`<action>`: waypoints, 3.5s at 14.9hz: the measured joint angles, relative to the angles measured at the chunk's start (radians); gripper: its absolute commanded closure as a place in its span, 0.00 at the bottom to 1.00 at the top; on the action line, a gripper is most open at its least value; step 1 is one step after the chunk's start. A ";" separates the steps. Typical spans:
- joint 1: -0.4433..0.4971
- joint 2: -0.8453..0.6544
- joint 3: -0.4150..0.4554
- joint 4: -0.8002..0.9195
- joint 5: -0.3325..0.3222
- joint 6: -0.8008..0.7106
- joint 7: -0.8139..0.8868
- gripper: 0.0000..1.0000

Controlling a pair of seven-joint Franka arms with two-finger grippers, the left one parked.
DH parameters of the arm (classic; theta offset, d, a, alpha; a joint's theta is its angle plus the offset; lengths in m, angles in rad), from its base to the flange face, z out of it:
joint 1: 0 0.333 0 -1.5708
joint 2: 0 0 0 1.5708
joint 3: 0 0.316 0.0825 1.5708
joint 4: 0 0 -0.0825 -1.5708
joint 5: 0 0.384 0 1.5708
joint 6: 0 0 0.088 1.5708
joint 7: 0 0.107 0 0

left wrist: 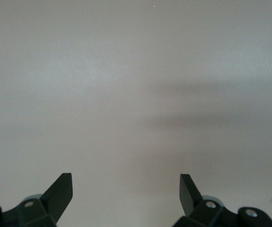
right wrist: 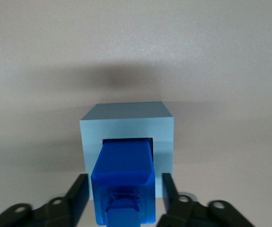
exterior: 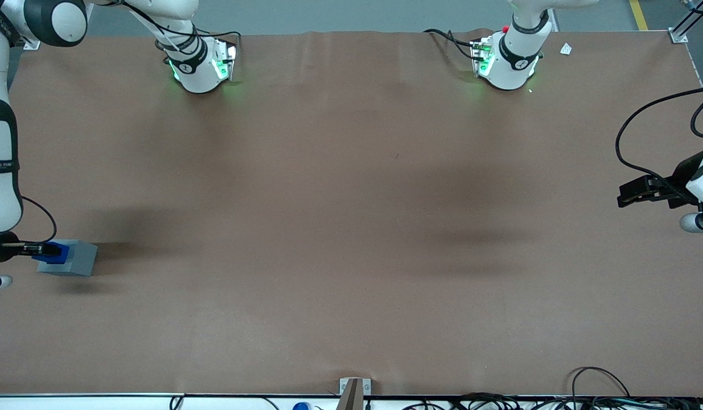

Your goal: Insert blue part into gray base with right arm

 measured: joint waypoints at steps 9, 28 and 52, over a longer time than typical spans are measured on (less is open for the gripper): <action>0.004 -0.038 0.012 0.056 0.000 -0.073 -0.002 0.00; 0.284 -0.587 0.062 -0.020 0.014 -0.544 0.177 0.00; 0.375 -0.764 0.059 -0.223 0.025 -0.458 0.379 0.00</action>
